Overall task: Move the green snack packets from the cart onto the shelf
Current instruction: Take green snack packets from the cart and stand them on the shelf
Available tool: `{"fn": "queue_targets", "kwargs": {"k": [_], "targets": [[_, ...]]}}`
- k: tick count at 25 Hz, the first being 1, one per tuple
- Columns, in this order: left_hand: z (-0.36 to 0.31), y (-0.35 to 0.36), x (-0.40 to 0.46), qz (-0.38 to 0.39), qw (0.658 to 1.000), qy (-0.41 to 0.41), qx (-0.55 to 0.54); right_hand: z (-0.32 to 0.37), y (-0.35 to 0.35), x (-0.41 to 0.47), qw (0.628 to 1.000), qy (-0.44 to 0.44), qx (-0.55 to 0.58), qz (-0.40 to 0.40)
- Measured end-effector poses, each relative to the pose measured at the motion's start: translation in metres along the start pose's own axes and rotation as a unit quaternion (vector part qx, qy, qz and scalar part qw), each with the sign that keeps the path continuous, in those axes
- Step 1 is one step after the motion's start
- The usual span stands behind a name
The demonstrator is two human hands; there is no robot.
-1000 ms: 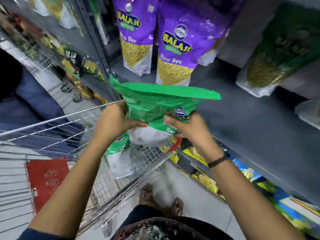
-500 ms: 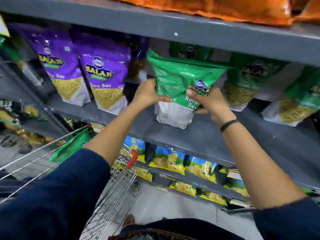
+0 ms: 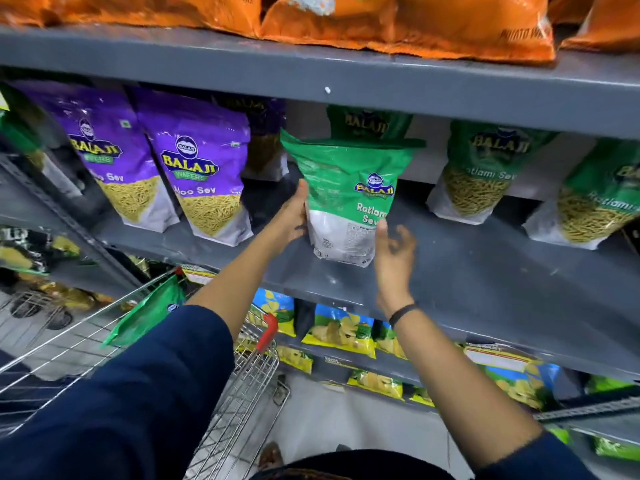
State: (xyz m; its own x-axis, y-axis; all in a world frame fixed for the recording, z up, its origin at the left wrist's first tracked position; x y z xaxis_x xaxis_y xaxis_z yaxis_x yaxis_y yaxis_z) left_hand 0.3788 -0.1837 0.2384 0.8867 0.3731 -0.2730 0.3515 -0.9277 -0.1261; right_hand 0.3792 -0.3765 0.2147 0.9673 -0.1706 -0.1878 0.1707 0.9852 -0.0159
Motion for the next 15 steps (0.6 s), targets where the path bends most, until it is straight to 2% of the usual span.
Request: {"fn": "queue_targets", "kwargs": {"k": [1,3,5,6,8,10,11,13,15], "targets": [[0.007,-0.002,-0.001,-0.027,0.998,-0.021,-0.045,-0.011,0.01,-0.009,0.999,0.023,0.02,0.031],[0.018,-0.015,-0.001,-0.105,0.989,-0.006,-0.101,-0.02,0.025,-0.008,0.993,0.05,0.051,0.095],[0.024,-0.033,-0.008,-0.186,0.974,0.016,-0.126,-0.017,0.03,0.007,0.992,0.054,0.057,0.102],[0.026,-0.035,-0.008,-0.197,0.971,0.01,-0.132,-0.019,0.028,0.013,0.994,0.057,0.055,0.08],[0.031,-0.023,0.0,-0.152,0.981,-0.021,-0.122,-0.027,0.025,0.007,0.995,0.057,0.061,0.049],[0.027,-0.003,-0.001,-0.087,0.99,-0.043,-0.104,-0.034,0.032,-0.01,0.995,0.04,0.066,0.069],[0.024,0.007,-0.005,-0.07,0.992,-0.027,-0.1,-0.035,0.036,-0.015,0.994,0.032,0.066,0.087],[0.032,0.013,-0.014,-0.103,0.991,0.017,-0.089,-0.024,0.038,-0.012,0.993,0.027,0.059,0.102],[0.045,0.002,-0.021,-0.187,0.977,0.021,-0.099,-0.011,0.028,0.006,0.995,0.031,0.04,0.085]]}}
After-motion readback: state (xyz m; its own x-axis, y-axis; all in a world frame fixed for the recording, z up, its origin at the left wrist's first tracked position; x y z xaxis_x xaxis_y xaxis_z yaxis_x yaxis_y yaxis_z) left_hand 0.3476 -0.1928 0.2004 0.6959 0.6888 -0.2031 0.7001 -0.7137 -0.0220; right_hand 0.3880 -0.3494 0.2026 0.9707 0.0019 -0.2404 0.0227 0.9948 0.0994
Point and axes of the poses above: each hand's wrist, its own x-axis towards the middle knuckle, its own y-axis out of the palm, z = x × y, the point moved 8 cm from there along x, towards the middle knuckle, and after that the axes turned 6 degrees about -z, right-handed, at the moved point
